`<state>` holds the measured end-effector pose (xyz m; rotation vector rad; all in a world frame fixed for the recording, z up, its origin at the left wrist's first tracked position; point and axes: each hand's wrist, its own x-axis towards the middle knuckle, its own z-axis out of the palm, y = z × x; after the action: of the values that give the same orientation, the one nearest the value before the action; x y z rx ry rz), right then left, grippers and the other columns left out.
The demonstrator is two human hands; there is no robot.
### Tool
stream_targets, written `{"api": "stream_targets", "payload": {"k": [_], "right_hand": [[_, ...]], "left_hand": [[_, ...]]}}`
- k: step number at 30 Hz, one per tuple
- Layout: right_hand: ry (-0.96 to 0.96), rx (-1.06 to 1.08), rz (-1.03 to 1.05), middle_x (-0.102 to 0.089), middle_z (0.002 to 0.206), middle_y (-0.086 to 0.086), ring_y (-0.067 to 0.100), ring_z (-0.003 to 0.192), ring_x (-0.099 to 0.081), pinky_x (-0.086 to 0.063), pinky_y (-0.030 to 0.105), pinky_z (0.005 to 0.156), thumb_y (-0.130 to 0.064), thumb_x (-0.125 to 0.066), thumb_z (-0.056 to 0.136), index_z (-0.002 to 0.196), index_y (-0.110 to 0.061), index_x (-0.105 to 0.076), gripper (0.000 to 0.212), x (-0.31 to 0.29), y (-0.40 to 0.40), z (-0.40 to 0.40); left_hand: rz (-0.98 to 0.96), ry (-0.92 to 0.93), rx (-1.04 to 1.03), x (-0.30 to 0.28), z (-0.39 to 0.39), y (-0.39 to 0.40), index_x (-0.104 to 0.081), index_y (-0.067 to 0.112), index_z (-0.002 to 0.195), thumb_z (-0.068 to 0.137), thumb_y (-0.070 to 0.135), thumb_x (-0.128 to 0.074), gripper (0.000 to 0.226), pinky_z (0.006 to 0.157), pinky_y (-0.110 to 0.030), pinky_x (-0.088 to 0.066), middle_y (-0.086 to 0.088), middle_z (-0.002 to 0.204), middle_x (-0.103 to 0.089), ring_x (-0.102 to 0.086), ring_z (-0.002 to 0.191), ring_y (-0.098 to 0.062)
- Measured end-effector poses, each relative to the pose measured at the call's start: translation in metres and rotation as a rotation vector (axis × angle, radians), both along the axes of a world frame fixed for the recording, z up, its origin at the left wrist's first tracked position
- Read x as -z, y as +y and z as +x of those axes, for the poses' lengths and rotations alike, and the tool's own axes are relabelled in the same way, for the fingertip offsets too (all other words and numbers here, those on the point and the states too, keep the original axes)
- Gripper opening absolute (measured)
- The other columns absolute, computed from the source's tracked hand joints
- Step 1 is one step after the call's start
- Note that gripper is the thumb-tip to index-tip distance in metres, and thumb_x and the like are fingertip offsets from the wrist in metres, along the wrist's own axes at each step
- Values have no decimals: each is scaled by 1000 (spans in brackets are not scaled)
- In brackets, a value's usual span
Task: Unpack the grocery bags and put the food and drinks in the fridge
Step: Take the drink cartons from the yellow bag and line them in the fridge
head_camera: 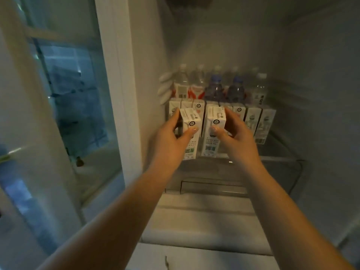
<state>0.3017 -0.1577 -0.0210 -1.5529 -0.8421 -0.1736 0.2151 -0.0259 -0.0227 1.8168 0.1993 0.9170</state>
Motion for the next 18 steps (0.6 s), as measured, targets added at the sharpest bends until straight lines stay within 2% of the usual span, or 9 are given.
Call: {"api": "stream_targets", "payload": {"k": [5, 7, 9, 12, 14, 18], "right_hand": [[13, -21, -81, -59, 124, -9, 2, 113, -56, -49, 31, 96, -17, -64, 86, 138, -20, -43, 56, -5, 11, 29], [26, -47, -101, -60, 122, -11, 1, 113, -56, -48, 27, 95, -14, -64, 85, 138, -21, -42, 58, -7, 17, 36], [51, -63, -88, -60, 116, -15, -2, 109, -57, -49, 18, 89, -11, -63, 86, 137, -22, -42, 56, -10, 22, 40], [59, -65, -94, -59, 110, -22, -9, 104, -57, -48, 10, 83, -10, -62, 86, 136, -26, -42, 56, -10, 30, 48], [71, -77, -93, -60, 113, -21, -9, 105, -56, -48, 11, 85, -10, -62, 87, 136, -27, -40, 57, -8, 36, 53], [109, -110, -85, -60, 124, -5, 4, 113, -57, -49, 19, 90, -8, -62, 87, 139, -21, -41, 57, -1, 45, 61]], "left_hand": [[-146, -66, 51, -1, 35, 7, -43, 24, 139, 88, 15, -61, 55, 80, -25, -56, 6, 123, -61, -60, 109, -8], [-177, -88, 61, -2, 46, 10, -42, 24, 140, 89, 14, -61, 55, 77, -25, -56, 4, 122, -62, -61, 107, -9], [-147, -100, 49, -2, 54, 15, -43, 24, 140, 90, 15, -60, 54, 77, -24, -56, 4, 120, -63, -62, 104, -8], [-120, -132, 24, 3, 65, 22, -44, 22, 139, 90, 16, -59, 51, 82, -29, -56, 3, 121, -64, -62, 104, -8], [-128, -129, 4, 10, 71, 25, -44, 22, 139, 91, 19, -57, 49, 84, -34, -56, 2, 122, -63, -62, 106, -10], [-162, -103, -9, 25, 79, 28, -41, 23, 140, 93, 18, -53, 48, 88, -39, -54, 1, 127, -60, -60, 111, -13]]}}
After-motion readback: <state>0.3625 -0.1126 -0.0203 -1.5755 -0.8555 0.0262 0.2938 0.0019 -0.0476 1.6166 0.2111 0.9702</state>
